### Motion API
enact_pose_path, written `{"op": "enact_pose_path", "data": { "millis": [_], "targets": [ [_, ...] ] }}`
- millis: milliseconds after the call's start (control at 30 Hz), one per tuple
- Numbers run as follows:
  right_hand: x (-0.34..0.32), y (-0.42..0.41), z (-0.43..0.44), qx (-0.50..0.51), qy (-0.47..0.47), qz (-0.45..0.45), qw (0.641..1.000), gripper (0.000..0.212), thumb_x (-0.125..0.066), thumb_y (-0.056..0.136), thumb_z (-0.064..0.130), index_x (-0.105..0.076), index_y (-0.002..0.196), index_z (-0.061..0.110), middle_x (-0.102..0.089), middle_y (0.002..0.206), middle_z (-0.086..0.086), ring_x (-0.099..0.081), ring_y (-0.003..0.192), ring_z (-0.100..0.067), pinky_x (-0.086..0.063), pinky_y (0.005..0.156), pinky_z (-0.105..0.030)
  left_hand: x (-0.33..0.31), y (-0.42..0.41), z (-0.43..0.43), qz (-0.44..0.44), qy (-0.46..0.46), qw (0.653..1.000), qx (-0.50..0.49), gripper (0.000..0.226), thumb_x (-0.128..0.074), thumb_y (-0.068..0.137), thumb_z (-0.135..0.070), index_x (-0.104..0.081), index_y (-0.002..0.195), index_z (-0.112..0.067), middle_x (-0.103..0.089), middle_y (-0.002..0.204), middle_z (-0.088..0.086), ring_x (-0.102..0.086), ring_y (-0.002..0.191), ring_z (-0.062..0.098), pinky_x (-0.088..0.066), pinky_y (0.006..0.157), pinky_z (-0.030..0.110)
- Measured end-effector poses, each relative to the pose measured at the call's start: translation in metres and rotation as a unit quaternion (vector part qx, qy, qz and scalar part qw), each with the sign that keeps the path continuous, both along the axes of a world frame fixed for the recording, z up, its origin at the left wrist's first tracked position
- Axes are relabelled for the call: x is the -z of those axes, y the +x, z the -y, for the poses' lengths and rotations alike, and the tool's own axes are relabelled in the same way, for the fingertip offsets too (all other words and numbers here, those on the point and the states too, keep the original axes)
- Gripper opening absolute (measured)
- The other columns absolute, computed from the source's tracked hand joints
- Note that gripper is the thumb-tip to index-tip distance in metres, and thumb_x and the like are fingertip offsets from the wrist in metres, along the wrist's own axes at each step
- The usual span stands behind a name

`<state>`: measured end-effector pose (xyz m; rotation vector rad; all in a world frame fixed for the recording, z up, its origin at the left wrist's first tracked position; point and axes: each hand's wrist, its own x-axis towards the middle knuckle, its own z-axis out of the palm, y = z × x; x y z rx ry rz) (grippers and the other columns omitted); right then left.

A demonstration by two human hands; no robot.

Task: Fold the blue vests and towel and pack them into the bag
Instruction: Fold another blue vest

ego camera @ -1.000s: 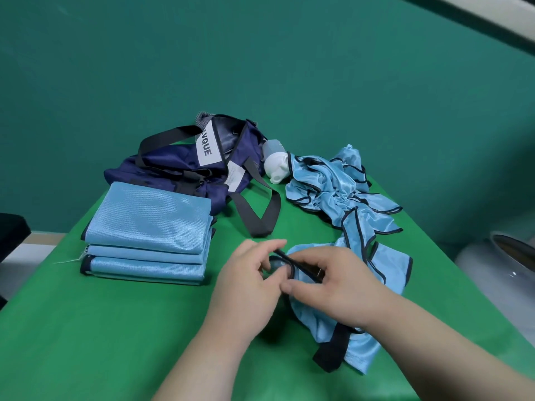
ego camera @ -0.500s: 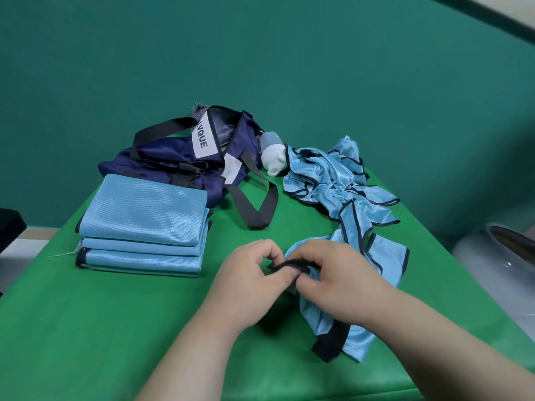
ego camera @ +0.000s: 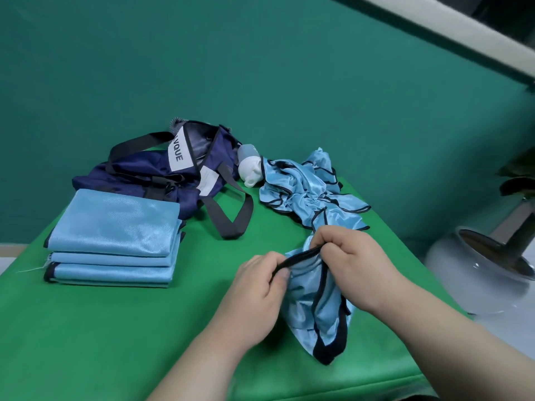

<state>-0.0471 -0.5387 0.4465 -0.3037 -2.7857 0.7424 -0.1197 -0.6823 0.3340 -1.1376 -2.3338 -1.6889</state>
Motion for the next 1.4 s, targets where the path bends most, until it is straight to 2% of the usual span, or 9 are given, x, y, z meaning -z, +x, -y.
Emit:
{"op": "enact_pose_path", "data": {
  "millis": [133, 333, 500, 733, 933, 1067, 1167, 1300, 1400],
  "targets": [
    [-0.028, 0.022, -0.011, -0.008, 0.044, -0.001, 0.999, 0.010, -0.058, 0.084, 0.022, -0.059, 0.076, 0.028, -0.061, 0.066, 0.014, -0.051, 0.059, -0.007, -0.043, 0.058, -0.028, -0.028, 0.022, -0.008, -0.003, 0.026, 1.000, 0.000, 0.014, -0.040, 0.103, -0.035, -0.049, 0.092, -0.034, -0.055, 0.080, -0.012, -0.054, 0.080, 0.008, -0.045, 0.071, 0.036],
    [-0.088, 0.057, -0.032, -0.017, 0.040, -0.045, 0.998, 0.016, -0.064, 0.087, 0.020, -0.063, 0.076, 0.031, -0.058, 0.061, 0.021, -0.048, 0.055, -0.003, -0.039, 0.055, -0.019, -0.105, 0.044, -0.006, -0.069, -0.027, 0.997, 0.008, 0.014, -0.042, 0.104, -0.035, -0.050, 0.093, -0.032, -0.055, 0.075, -0.015, -0.052, 0.072, 0.006, -0.043, 0.068, 0.035],
    [-0.142, 0.086, -0.045, -0.033, -0.057, -0.106, 0.992, 0.017, -0.067, 0.085, 0.013, -0.069, 0.077, 0.028, -0.058, 0.059, 0.011, -0.046, 0.054, -0.007, -0.041, 0.058, -0.028, -0.188, 0.065, 0.005, -0.145, -0.093, 0.984, -0.039, 0.014, -0.049, 0.100, -0.042, -0.052, 0.090, -0.033, -0.057, 0.073, -0.016, -0.052, 0.072, 0.005, -0.042, 0.067, 0.029],
    [-0.206, 0.129, -0.050, -0.079, -0.119, -0.173, 0.975, 0.024, -0.065, 0.085, 0.000, -0.072, 0.073, 0.020, -0.064, 0.061, 0.007, -0.053, 0.057, -0.011, -0.046, 0.064, -0.033, -0.288, 0.111, 0.036, -0.130, -0.202, 0.971, 0.009, 0.026, -0.081, 0.078, -0.043, -0.060, 0.086, -0.030, -0.066, 0.080, -0.010, -0.050, 0.063, 0.002, -0.045, 0.064, 0.025],
    [-0.237, 0.164, -0.049, -0.086, -0.135, -0.211, 0.964, 0.025, -0.062, 0.086, -0.003, -0.071, 0.075, 0.017, -0.065, 0.065, 0.005, -0.054, 0.062, -0.012, -0.044, 0.066, -0.029, -0.315, 0.141, 0.074, -0.078, -0.237, 0.968, -0.015, 0.003, -0.065, 0.092, -0.030, -0.063, 0.094, -0.033, -0.071, 0.086, -0.005, -0.064, 0.075, 0.032, -0.058, 0.075, 0.052],
    [-0.247, 0.179, -0.054, -0.074, -0.132, -0.220, 0.964, 0.025, -0.062, 0.087, -0.003, -0.071, 0.075, 0.017, -0.065, 0.064, 0.008, -0.054, 0.061, -0.011, -0.043, 0.066, -0.029, -0.327, 0.152, 0.092, -0.069, -0.264, 0.960, -0.058, 0.009, -0.057, 0.095, -0.030, -0.062, 0.088, -0.031, -0.065, 0.076, -0.002, -0.054, 0.056, 0.013, -0.055, 0.059, 0.038],
    [-0.250, 0.185, -0.060, -0.057, -0.133, -0.221, 0.964, 0.025, -0.063, 0.086, -0.001, -0.072, 0.074, 0.019, -0.066, 0.063, 0.009, -0.054, 0.060, -0.010, -0.043, 0.066, -0.029, -0.332, 0.163, 0.098, -0.085, -0.260, 0.957, -0.102, 0.018, -0.053, 0.099, -0.031, -0.060, 0.082, -0.029, -0.056, 0.061, -0.014, -0.046, 0.043, 0.002, -0.045, 0.052, 0.025],
    [-0.252, 0.189, -0.061, -0.046, -0.139, -0.218, 0.965, 0.022, -0.064, 0.087, 0.000, -0.073, 0.075, 0.017, -0.067, 0.066, 0.004, -0.055, 0.064, -0.015, -0.044, 0.069, -0.030, -0.333, 0.171, 0.101, -0.137, -0.251, 0.947, -0.146, 0.015, -0.055, 0.099, -0.036, -0.059, 0.085, -0.032, -0.060, 0.069, -0.013, -0.049, 0.054, 0.001, -0.041, 0.057, 0.026],
    [-0.259, 0.195, -0.059, -0.043, -0.158, -0.228, 0.960, 0.021, -0.062, 0.087, -0.003, -0.072, 0.076, 0.012, -0.064, 0.067, -0.002, -0.052, 0.064, -0.018, -0.041, 0.065, -0.030, -0.336, 0.176, 0.109, -0.129, -0.296, 0.942, -0.095, 0.007, -0.058, 0.096, -0.033, -0.061, 0.092, -0.038, -0.068, 0.081, -0.014, -0.055, 0.063, 0.001, -0.049, 0.064, 0.022]
  ]
}}
